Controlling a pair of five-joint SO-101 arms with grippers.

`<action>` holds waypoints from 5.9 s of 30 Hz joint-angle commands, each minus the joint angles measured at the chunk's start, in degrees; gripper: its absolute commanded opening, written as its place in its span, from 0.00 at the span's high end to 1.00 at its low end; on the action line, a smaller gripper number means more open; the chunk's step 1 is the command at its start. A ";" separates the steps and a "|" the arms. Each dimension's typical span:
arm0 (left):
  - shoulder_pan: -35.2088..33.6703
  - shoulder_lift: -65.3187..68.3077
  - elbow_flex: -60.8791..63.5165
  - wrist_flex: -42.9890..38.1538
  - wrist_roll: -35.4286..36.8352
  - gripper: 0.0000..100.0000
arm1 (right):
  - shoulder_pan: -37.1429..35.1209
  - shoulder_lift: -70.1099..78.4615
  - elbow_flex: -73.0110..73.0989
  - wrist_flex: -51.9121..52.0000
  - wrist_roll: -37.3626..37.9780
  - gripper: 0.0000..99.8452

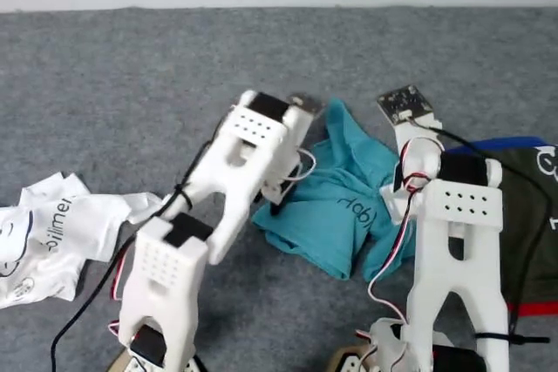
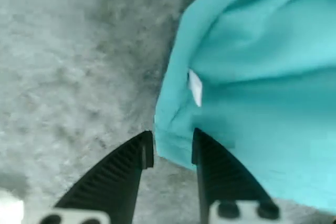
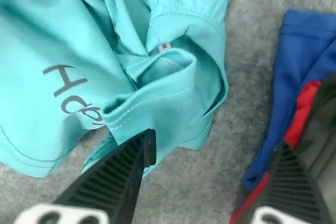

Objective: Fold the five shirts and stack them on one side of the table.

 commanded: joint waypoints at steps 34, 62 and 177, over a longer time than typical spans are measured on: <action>-27.08 -24.97 -2.95 1.58 -0.62 0.99 | -0.04 -1.89 -2.11 0.48 -0.62 0.67; -28.92 -24.79 13.05 -13.63 -0.35 0.99 | -60.79 -1.19 11.25 -6.64 1.76 0.85; -25.67 -4.66 -73.80 -26.46 -5.10 0.99 | -5.58 48.40 -113.76 -30.20 3.08 0.99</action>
